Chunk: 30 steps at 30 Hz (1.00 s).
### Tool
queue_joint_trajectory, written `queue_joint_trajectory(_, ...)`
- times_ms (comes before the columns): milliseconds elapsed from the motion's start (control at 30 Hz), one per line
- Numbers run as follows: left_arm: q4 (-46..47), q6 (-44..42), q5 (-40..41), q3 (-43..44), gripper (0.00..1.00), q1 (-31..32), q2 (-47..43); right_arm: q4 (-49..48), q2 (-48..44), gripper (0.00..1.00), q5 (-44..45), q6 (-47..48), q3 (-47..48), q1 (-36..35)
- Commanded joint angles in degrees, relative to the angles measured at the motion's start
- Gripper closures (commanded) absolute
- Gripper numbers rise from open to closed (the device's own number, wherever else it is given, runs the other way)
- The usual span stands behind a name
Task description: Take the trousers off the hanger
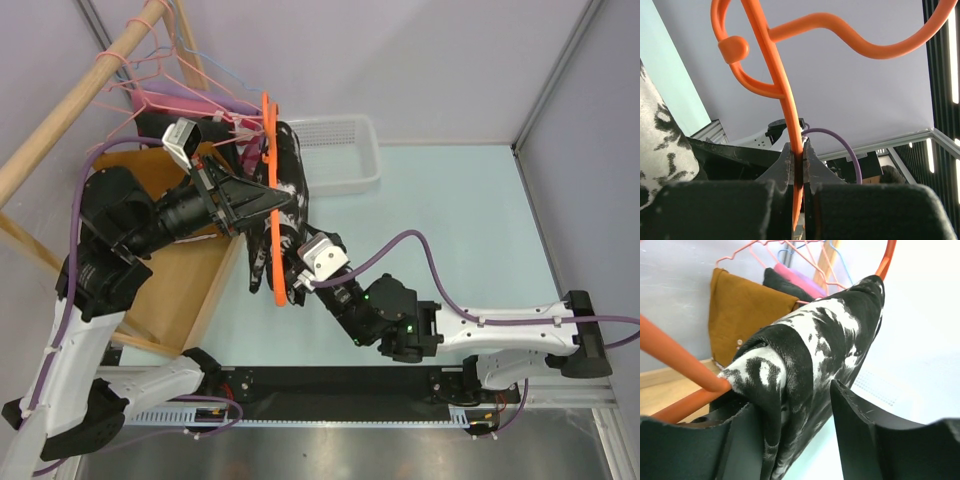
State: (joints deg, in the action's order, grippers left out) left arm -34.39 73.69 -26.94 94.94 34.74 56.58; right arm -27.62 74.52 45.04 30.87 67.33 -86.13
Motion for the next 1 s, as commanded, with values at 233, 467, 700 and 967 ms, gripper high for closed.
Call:
queue_joint_trajectory(233,9.5,0.1,-1.6,0.1,0.99,0.1,-2.4,-12.7,0.7,0.59,3.0,9.2,2.9,-0.3)
queue_joint_trajectory(467,9.3,-0.3,-1.0,-0.6,1.0,0.1,-3.0,-11.5,2.5,1.0,3.0,9.2,5.4,-0.6)
queue_joint_trajectory(700,8.4,-1.4,-0.3,-2.7,1.0,0.0,-3.5,-15.1,2.4,1.0,3.7,11.6,6.9,-3.3)
queue_joint_trajectory(967,7.3,-1.7,-0.3,-2.9,1.0,-1.8,-4.6,-16.0,-0.2,1.0,4.6,11.2,6.9,-5.9)
